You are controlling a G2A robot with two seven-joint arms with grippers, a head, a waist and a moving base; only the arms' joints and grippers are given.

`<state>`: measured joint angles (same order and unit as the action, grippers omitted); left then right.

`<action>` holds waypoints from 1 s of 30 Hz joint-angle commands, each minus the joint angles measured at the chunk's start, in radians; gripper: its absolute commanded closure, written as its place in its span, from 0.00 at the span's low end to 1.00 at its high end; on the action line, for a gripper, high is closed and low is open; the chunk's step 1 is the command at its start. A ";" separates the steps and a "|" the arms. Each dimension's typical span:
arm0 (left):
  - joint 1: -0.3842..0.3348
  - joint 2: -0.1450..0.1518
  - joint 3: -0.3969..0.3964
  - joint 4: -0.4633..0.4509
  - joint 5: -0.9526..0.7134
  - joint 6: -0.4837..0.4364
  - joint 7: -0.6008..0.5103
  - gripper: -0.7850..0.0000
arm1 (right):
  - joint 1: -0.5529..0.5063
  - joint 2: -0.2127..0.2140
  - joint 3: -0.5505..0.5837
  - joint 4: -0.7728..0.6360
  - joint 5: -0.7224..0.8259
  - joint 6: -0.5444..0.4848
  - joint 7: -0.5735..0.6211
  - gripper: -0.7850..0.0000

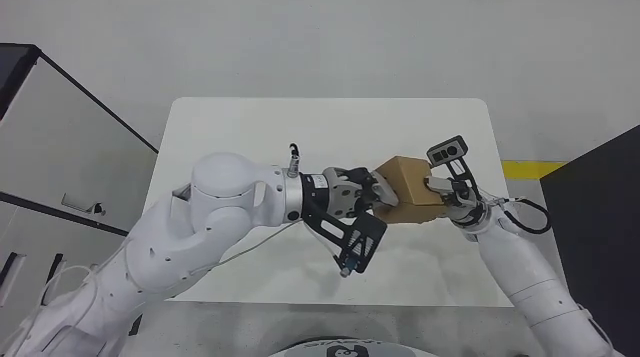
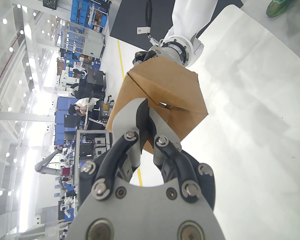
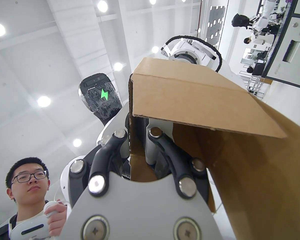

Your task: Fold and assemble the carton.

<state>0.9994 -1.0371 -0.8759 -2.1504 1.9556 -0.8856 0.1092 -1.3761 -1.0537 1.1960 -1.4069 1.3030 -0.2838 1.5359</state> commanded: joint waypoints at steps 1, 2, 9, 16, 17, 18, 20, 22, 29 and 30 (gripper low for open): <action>-0.003 -0.001 0.003 0.001 -0.001 0.000 -0.002 1.00 | 0.000 0.002 -0.001 -0.001 0.000 0.000 0.000 1.00; -0.004 -0.002 0.005 0.002 -0.002 0.001 -0.004 1.00 | 0.000 0.003 -0.001 -0.002 -0.001 0.000 0.000 1.00; -0.008 -0.004 0.014 0.003 -0.006 -0.001 -0.009 1.00 | -0.004 0.008 -0.003 -0.008 -0.002 0.000 0.000 1.00; -0.004 -0.005 0.012 -0.003 -0.010 -0.001 -0.018 1.00 | -0.005 0.013 -0.006 -0.012 -0.006 0.000 0.000 1.00; -0.003 -0.004 0.008 -0.004 -0.011 0.000 -0.020 1.00 | -0.006 0.014 -0.006 -0.012 -0.003 0.000 0.000 1.00; -0.002 -0.004 0.003 -0.006 -0.012 0.002 -0.023 1.00 | -0.007 0.014 -0.005 -0.011 -0.001 0.000 0.000 1.00; 0.002 -0.002 -0.009 -0.012 -0.013 0.002 -0.028 1.00 | -0.009 0.015 -0.004 -0.011 0.001 0.000 0.000 1.00; 0.006 0.000 -0.021 -0.019 -0.015 0.002 -0.031 1.00 | -0.010 0.016 -0.002 -0.012 0.002 0.000 0.000 1.00; 0.020 0.005 -0.045 -0.037 -0.014 0.000 -0.029 1.00 | -0.016 0.018 0.005 -0.023 0.003 0.000 0.000 1.00; 0.022 0.006 -0.047 -0.038 -0.013 0.001 -0.029 1.00 | -0.017 0.018 0.005 -0.025 0.003 0.000 0.000 1.00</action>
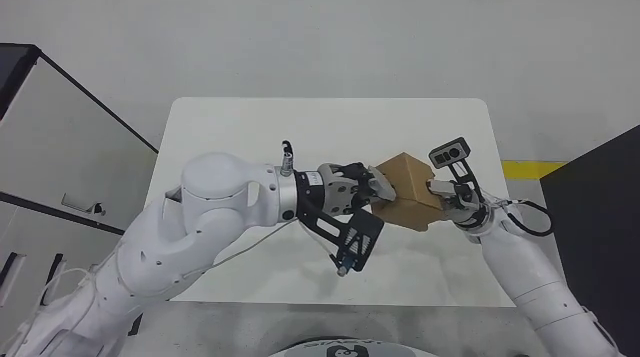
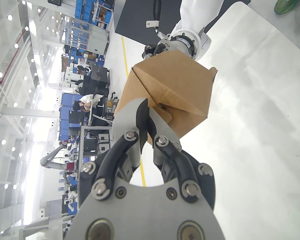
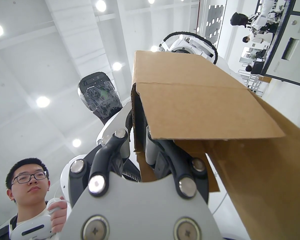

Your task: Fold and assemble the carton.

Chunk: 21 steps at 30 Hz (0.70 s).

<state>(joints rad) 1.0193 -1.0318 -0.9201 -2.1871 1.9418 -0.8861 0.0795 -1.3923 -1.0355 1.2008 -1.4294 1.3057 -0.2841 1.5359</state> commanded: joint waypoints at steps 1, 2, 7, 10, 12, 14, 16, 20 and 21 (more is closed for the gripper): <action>0.003 0.001 -0.005 -0.002 0.001 0.001 0.001 1.00 | -0.001 0.000 0.001 -0.004 -0.001 0.000 0.000 1.00; 0.004 0.002 -0.007 -0.003 0.002 0.002 0.001 1.00 | -0.002 0.001 0.001 -0.005 -0.002 0.000 0.000 1.00; 0.009 0.004 -0.013 -0.008 0.004 -0.002 0.004 1.00 | -0.005 0.001 0.000 -0.012 -0.002 0.000 0.000 1.00; 0.010 0.003 -0.002 -0.007 0.007 -0.010 0.010 1.00 | -0.006 0.002 -0.001 -0.017 -0.004 0.000 0.000 1.00; 0.007 0.002 0.012 -0.004 0.011 -0.014 0.016 1.00 | -0.006 0.002 -0.002 -0.019 -0.008 0.000 0.000 1.00; 0.002 0.000 0.025 0.001 0.014 -0.012 0.020 1.00 | -0.006 0.002 -0.003 -0.020 -0.011 0.000 0.000 1.00; -0.004 -0.002 0.033 0.005 0.016 -0.009 0.021 1.00 | -0.006 0.002 -0.005 -0.022 -0.012 0.000 0.000 1.00; -0.012 -0.004 0.043 0.010 0.017 -0.007 0.022 1.00 | -0.006 0.003 -0.005 -0.022 -0.014 0.000 0.000 1.00; -0.014 -0.005 0.046 0.010 0.017 -0.010 0.021 1.00 | -0.006 0.003 -0.005 -0.024 -0.015 0.000 0.000 1.00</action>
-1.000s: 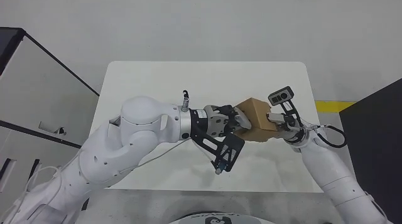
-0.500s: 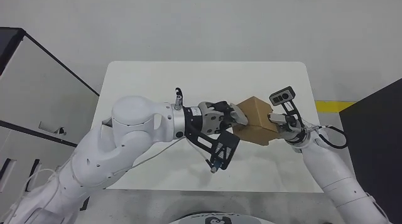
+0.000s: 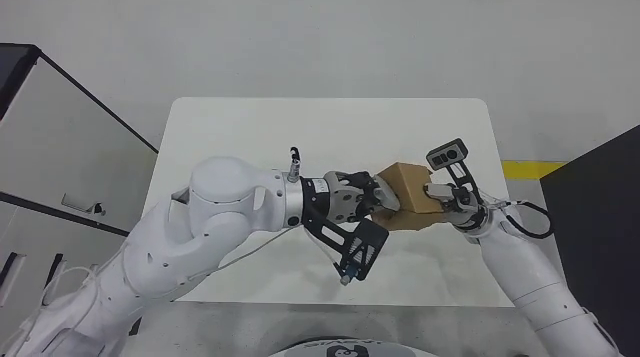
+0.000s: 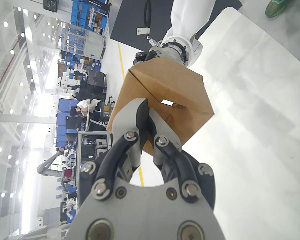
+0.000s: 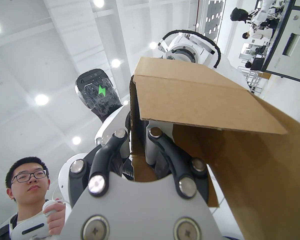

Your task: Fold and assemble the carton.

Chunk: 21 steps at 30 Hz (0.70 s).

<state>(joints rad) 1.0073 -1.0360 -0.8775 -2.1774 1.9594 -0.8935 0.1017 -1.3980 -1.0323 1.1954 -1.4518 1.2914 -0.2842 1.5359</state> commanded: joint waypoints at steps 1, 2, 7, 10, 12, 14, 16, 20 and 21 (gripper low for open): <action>-0.003 -0.001 0.005 0.001 0.000 -0.003 -0.001 1.00 | 0.000 0.000 0.000 -0.002 -0.002 0.000 0.000 1.00; -0.006 -0.002 0.008 0.001 0.000 -0.003 -0.002 1.00 | -0.001 0.001 0.000 -0.003 -0.002 0.000 0.000 1.00; -0.014 -0.005 0.021 0.003 0.003 -0.004 -0.007 1.00 | -0.003 0.002 0.000 -0.005 -0.003 0.000 0.000 1.00; -0.017 -0.006 0.025 0.004 0.002 -0.006 -0.011 1.00 | -0.004 0.003 0.000 -0.006 -0.003 0.000 0.000 1.00; -0.020 -0.007 0.024 0.002 0.000 -0.003 -0.014 1.00 | -0.005 0.004 0.001 -0.007 -0.001 0.000 0.000 1.00; -0.019 -0.007 0.015 0.001 -0.004 0.001 -0.020 1.00 | -0.006 0.004 0.003 -0.007 -0.001 0.000 0.000 1.00; -0.014 -0.005 0.001 -0.002 -0.012 0.008 -0.024 1.00 | -0.007 0.005 0.004 -0.006 0.002 0.000 0.000 1.00; 0.004 0.001 -0.046 -0.013 -0.034 0.017 -0.027 1.00 | -0.008 0.006 0.007 -0.003 0.009 0.000 0.000 1.00; 0.008 0.003 -0.058 -0.017 -0.037 0.016 -0.027 1.00 | -0.008 0.006 0.008 -0.003 0.010 0.000 0.000 1.00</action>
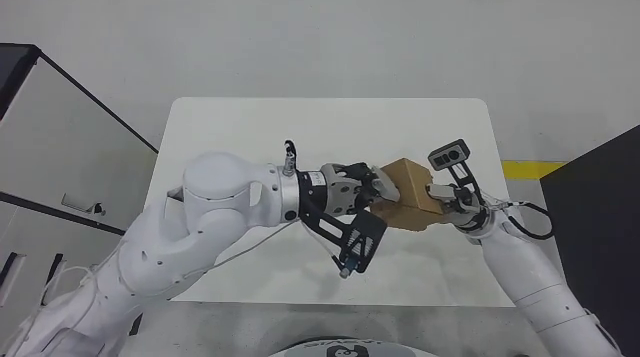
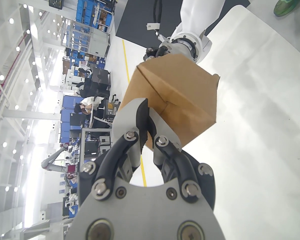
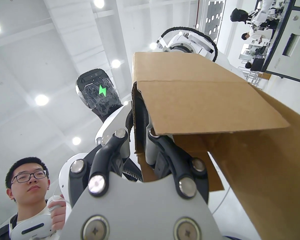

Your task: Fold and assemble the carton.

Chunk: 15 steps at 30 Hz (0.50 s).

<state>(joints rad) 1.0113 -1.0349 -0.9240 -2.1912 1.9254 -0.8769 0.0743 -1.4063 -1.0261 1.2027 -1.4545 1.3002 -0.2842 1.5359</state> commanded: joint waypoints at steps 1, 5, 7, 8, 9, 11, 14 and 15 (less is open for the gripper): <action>0.009 0.004 -0.022 -0.008 -0.006 -0.002 0.001 1.00 | 0.000 0.001 0.000 0.000 0.002 0.000 0.000 1.00; 0.027 0.011 -0.057 -0.021 -0.011 -0.004 0.008 1.00 | 0.001 0.002 0.000 0.000 0.006 0.000 0.000 1.00; 0.034 0.013 -0.066 -0.022 -0.009 -0.002 0.009 1.00 | 0.001 0.002 0.000 -0.002 0.009 0.000 0.000 1.00; 0.038 0.014 -0.072 -0.022 -0.008 0.001 0.009 1.00 | 0.001 0.002 -0.001 -0.004 0.011 0.000 0.000 1.00; 0.043 0.015 -0.077 -0.023 -0.008 0.002 0.010 1.00 | 0.001 0.003 -0.002 -0.007 0.013 0.000 0.000 1.00; 0.052 0.018 -0.089 -0.026 -0.005 0.009 0.013 1.00 | -0.001 0.003 -0.005 -0.013 0.021 0.000 0.000 1.00; 0.070 0.022 -0.104 -0.034 0.000 0.018 0.017 1.00 | -0.003 0.005 -0.011 -0.015 0.026 0.004 0.000 1.00; 0.073 0.022 -0.107 -0.035 0.002 0.020 0.017 1.00 | -0.003 0.005 -0.011 -0.015 0.026 0.004 0.000 1.00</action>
<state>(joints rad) 1.0795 -1.0136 -1.0276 -2.2245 1.9254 -0.8596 0.0908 -1.4092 -1.0207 1.1922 -1.4696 1.3264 -0.2810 1.5359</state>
